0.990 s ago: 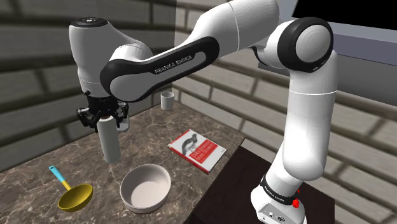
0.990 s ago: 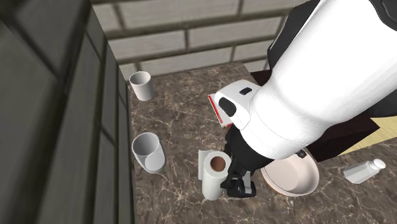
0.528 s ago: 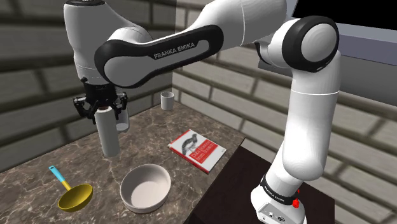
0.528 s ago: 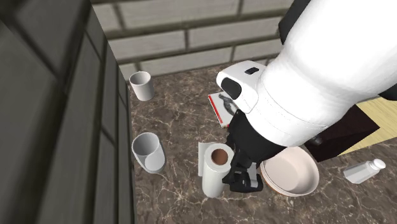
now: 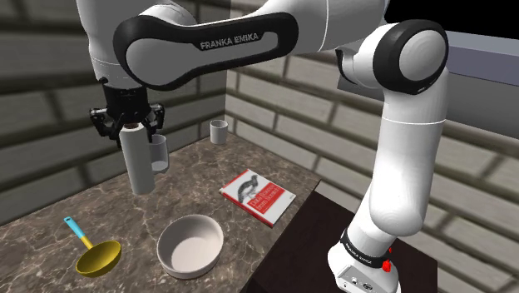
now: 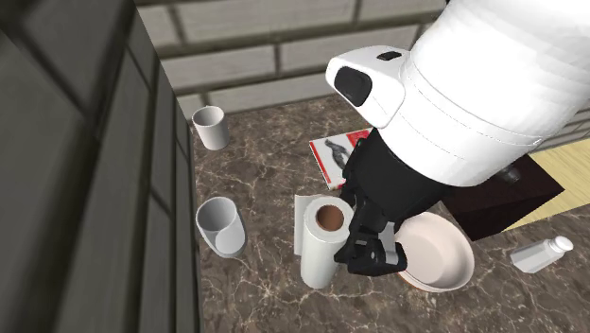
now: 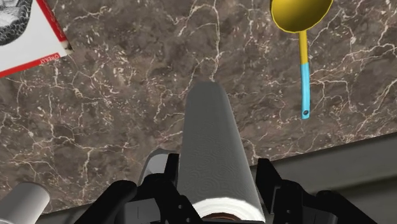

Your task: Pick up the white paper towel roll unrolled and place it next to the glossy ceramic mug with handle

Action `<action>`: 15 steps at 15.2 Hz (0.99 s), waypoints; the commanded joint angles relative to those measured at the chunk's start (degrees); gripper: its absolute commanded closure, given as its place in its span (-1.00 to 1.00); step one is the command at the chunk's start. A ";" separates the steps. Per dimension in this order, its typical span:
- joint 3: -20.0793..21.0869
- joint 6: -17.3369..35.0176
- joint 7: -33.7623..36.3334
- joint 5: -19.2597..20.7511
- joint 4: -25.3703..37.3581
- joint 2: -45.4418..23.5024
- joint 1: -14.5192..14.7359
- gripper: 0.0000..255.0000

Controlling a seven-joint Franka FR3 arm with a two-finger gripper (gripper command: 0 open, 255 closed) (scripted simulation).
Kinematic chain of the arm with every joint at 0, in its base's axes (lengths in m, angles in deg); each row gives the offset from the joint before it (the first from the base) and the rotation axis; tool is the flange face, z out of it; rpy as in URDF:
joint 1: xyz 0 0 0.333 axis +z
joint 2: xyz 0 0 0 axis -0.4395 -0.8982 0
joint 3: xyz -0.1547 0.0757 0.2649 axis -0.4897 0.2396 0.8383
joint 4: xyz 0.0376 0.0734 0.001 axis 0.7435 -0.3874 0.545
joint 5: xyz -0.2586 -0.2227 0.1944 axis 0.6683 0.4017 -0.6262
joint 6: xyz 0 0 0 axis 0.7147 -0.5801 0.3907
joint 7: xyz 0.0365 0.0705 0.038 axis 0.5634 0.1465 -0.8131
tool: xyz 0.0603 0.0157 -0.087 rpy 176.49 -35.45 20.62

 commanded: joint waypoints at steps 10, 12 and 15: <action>0.43 -8.17 -1.79 -0.66 8.37 0.00 0.93 1.00; 0.48 -9.79 -2.05 -0.57 10.25 -0.26 1.25 1.00; 0.53 -12.32 -2.42 -0.33 13.27 -0.81 1.84 1.00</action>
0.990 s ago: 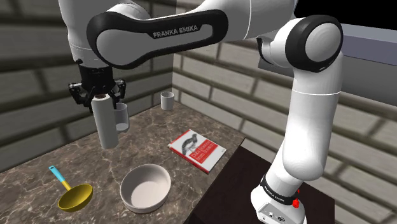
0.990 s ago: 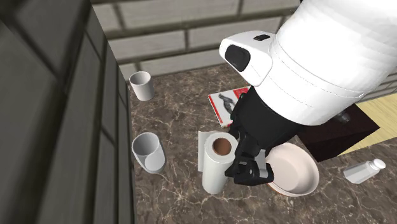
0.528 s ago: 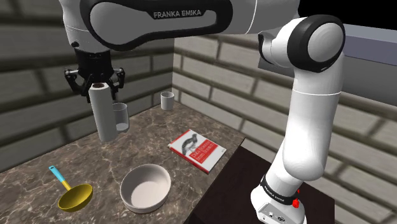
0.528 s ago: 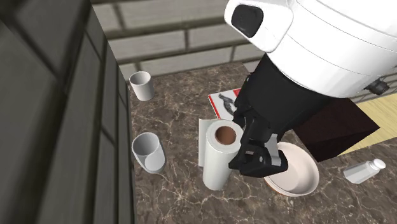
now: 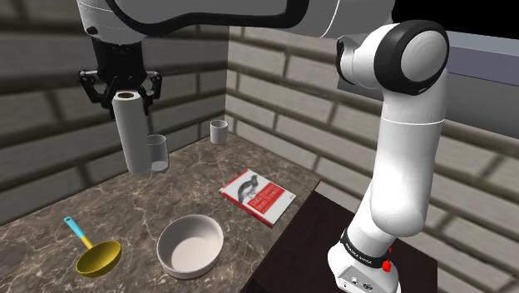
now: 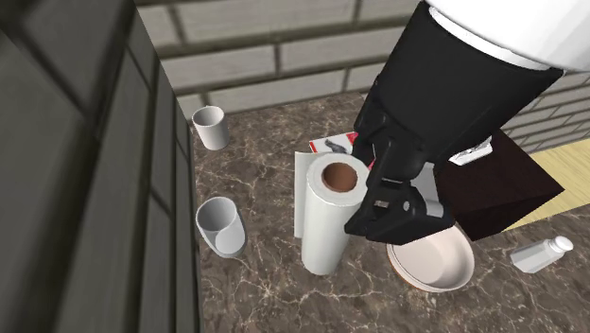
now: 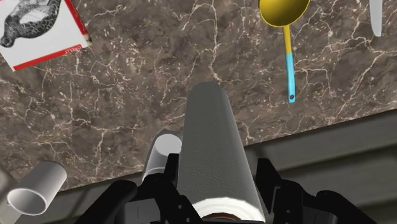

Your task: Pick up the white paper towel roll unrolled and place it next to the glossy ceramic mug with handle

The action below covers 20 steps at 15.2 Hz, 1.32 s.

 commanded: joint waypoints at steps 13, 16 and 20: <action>-0.14 -13.99 -1.57 3.35 18.90 -5.45 5.26 1.00; -0.43 -17.70 -2.08 4.83 24.70 -7.61 7.41 1.00; -1.33 -23.82 -3.29 7.79 35.33 -11.91 11.87 1.00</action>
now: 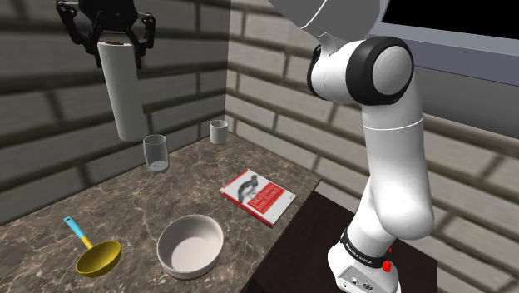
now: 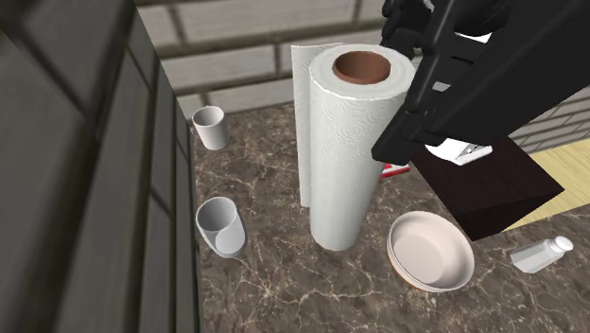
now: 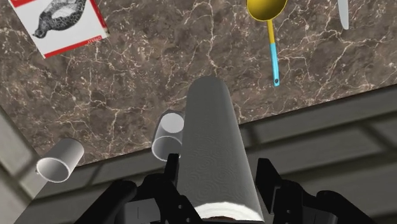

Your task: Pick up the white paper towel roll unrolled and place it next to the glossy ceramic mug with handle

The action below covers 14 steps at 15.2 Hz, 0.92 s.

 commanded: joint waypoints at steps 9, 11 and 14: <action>-0.24 6.16 -9.43 -7.88 -13.41 9.99 -15.40 1.00; -0.82 7.49 -12.12 -9.54 -15.67 11.70 -18.47 1.00; -2.03 9.04 -16.24 -11.65 -18.03 13.58 -22.40 1.00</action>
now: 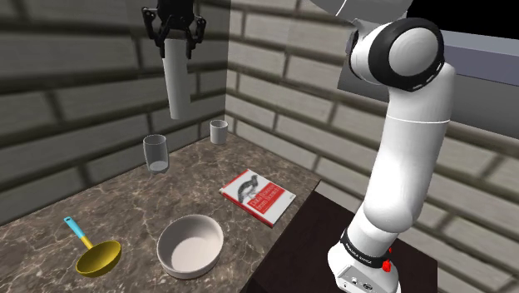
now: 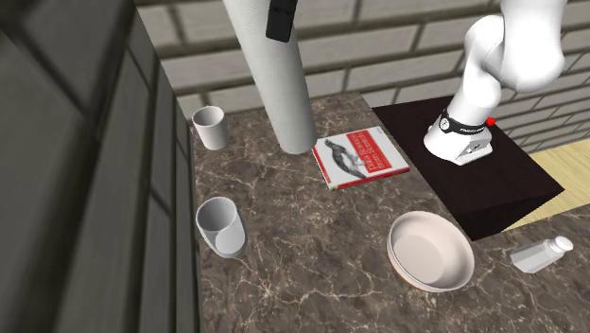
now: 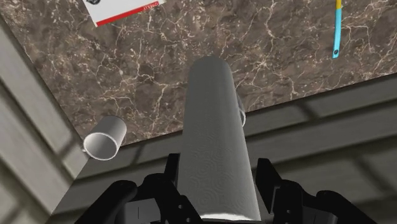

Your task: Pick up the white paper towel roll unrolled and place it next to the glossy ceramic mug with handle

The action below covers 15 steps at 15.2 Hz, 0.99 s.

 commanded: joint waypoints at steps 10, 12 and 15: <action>-4.73 2.00 -14.58 -4.17 -0.17 0.75 -10.72 1.00; -5.56 1.89 -17.01 -4.40 1.07 -0.14 -12.18 1.00; -6.71 1.34 -20.51 -4.44 3.88 -2.14 -14.10 1.00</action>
